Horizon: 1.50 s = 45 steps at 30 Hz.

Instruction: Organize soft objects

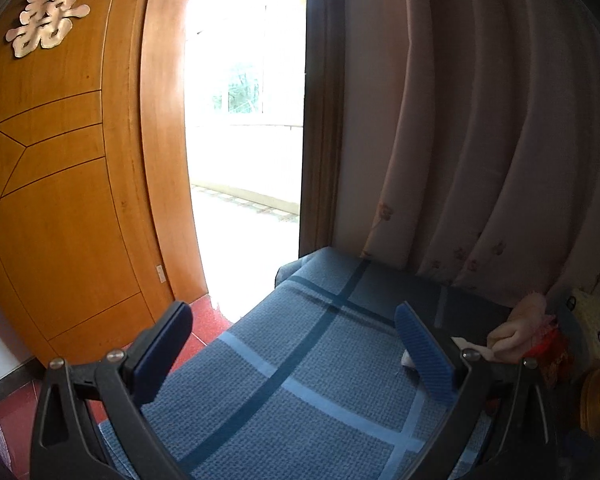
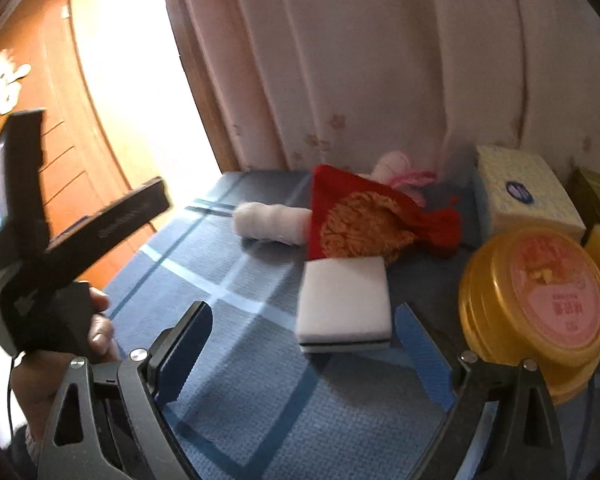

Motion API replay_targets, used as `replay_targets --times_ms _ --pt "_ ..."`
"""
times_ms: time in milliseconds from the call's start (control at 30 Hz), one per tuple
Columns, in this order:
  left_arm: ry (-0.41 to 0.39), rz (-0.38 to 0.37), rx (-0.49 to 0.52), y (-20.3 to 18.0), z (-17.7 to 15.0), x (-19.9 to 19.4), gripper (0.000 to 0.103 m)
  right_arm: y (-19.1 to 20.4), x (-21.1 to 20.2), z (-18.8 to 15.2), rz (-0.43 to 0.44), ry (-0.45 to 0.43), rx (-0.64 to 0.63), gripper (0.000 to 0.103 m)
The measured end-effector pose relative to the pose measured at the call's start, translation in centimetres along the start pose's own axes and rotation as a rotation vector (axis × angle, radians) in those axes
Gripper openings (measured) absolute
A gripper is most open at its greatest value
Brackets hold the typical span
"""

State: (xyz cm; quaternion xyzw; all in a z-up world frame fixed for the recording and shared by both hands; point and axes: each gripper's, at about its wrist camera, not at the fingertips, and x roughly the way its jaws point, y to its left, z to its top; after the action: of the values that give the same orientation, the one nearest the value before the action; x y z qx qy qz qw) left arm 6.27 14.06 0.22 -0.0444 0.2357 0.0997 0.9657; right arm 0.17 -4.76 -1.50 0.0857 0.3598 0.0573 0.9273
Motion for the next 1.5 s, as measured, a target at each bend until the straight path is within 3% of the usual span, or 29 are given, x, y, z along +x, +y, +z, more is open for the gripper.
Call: replay_targets --times_ms 167,367,467,500,633,733,800,867,1000,1067,1233,1333,1500 --pt "-0.010 -0.002 0.012 -0.2 -0.1 -0.1 0.103 -1.1 0.7 0.8 -0.061 0.009 0.037 0.094" --pt "-0.007 -0.002 0.007 -0.1 -0.1 -0.3 0.103 0.4 3.6 1.7 -0.117 0.095 -0.039 0.093" --pt "-0.011 -0.009 0.013 -0.2 0.0 -0.4 0.103 0.7 3.8 1.5 -0.136 0.121 -0.080 0.055" --pt "-0.014 -0.012 0.017 -0.3 0.0 -0.5 0.103 0.6 4.0 1.5 -0.165 0.125 -0.089 0.055" --pt "-0.031 -0.038 0.042 -0.8 0.0 -0.8 0.103 -0.2 3.1 1.0 -0.095 0.113 -0.117 0.054" --pt "-0.045 -0.093 0.071 -1.6 -0.1 -1.2 0.103 -0.2 0.5 0.3 0.007 0.022 -0.153 0.055" --pt "-0.055 -0.146 0.103 -2.3 -0.3 -1.6 0.103 -0.4 -2.1 -0.2 0.026 -0.089 -0.191 0.055" --pt "-0.069 -0.231 0.150 -3.5 -0.5 -2.2 0.103 -0.8 -4.2 -0.5 -0.019 -0.210 -0.225 0.055" --pt "-0.060 -0.395 0.216 -5.5 -1.0 -2.9 0.103 -3.0 -6.7 -0.4 -0.219 -0.389 -0.205 0.055" --pt "-0.014 -0.476 0.231 -6.6 -1.1 -2.6 0.103 -4.3 -7.1 -0.2 -0.251 -0.409 -0.167 0.055" --pt "0.125 -0.551 0.329 -10.7 -1.6 -1.1 0.103 -5.5 -7.3 -0.2 -0.271 -0.425 -0.143 0.055" --pt "0.145 -0.613 0.373 -12.5 -2.0 -1.3 0.103 -5.4 -6.8 -0.2 -0.260 -0.424 -0.136 0.055" --pt "0.175 -0.581 0.467 -16.2 -2.6 -0.8 0.098 -6.7 -7.0 0.0 -0.247 -0.421 -0.094 0.055"
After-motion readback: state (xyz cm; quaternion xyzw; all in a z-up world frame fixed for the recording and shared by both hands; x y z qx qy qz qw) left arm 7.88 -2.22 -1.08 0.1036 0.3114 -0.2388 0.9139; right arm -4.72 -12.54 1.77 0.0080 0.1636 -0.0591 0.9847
